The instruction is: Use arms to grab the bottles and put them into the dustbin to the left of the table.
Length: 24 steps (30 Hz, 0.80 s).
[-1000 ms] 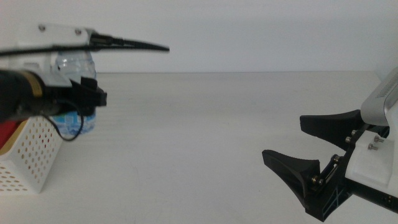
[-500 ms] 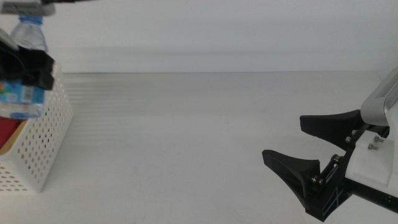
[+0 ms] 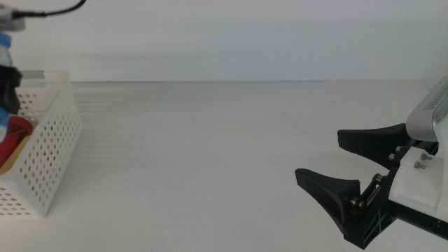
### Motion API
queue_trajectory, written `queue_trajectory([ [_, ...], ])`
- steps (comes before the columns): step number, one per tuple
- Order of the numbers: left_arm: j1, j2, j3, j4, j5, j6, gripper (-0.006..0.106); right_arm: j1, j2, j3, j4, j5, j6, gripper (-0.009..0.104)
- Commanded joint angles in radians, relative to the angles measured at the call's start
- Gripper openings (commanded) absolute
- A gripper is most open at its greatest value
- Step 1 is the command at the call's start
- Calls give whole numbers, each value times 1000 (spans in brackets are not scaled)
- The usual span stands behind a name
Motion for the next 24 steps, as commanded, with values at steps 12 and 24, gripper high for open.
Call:
queue_trajectory([
  [12,64,156,-42,11,-166,51,-5,-5,-10,-27,-7,-73,-9,79],
  [24,64,217,-40,61,-194,55,25,-5,-10,-27,-7,-73,-9,79],
])
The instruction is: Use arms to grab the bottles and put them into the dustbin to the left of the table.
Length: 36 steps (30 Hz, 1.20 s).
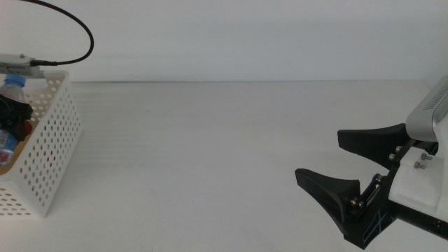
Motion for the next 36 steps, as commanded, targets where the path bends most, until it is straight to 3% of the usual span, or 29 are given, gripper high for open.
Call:
queue_trajectory([
  [1,3,-52,-34,12,-22,2,35,-5,-10,-27,-7,-73,-9,79],
  [7,3,-52,-34,16,7,35,91,-5,-10,-27,-7,-73,-9,79],
  [17,-45,-144,-34,49,133,-79,90,-5,-10,-27,-7,-75,-9,79],
  [28,-45,-416,138,-243,78,-3,90,-5,-10,-27,-7,-74,-9,79],
  [36,-45,-653,326,-347,-49,-16,90,-5,-10,-27,-7,-74,-9,79],
])
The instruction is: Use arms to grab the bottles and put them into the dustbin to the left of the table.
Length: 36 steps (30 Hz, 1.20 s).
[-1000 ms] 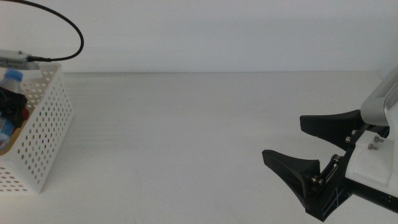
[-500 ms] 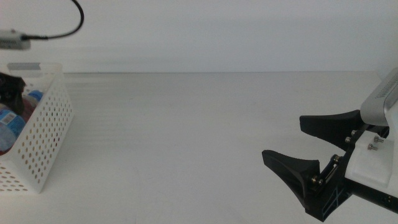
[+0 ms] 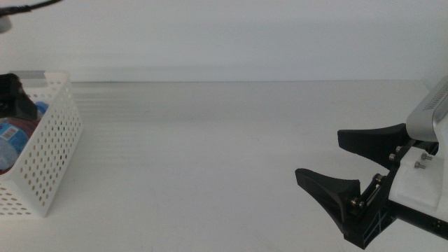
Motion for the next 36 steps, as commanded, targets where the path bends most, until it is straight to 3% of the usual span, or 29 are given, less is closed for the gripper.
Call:
queue_trajectory([
  [1,-3,-98,5,-44,-70,-8,90,-5,-10,-27,-7,-74,-9,79],
  [8,-23,-236,11,-35,-69,-4,90,-5,-10,-27,-7,-74,-9,79],
  [19,-258,-449,11,160,-205,-22,90,-5,-9,-27,-7,-75,-9,79],
  [36,-291,-493,10,174,-298,-36,90,-5,-1,-27,-7,-74,-9,79],
])
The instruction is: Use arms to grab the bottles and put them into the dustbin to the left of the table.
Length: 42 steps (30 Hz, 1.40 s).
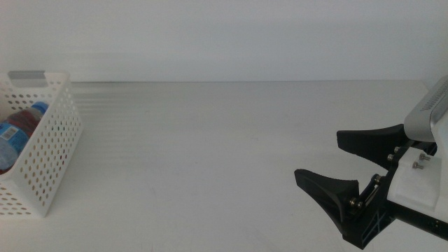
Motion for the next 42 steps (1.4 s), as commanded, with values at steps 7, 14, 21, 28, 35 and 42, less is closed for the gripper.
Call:
queue_trajectory([
  [7,-3,-29,-25,-6,-71,-12,90,-6,-8,-27,-7,-78,-9,79],
  [14,-3,-83,79,-6,-155,-12,90,-124,-90,-27,-6,-81,-9,79],
  [21,-3,-229,364,-9,-282,-12,90,-349,-257,46,-6,-89,-9,79],
  [28,-3,-457,618,-8,-290,-12,90,-431,-548,254,-6,-81,-9,79],
  [35,-3,-657,850,-7,-294,-12,90,-538,-749,392,-6,-81,-9,79],
  [42,-2,-781,1022,-8,-366,-10,90,-653,-887,479,-6,-80,-9,79],
])
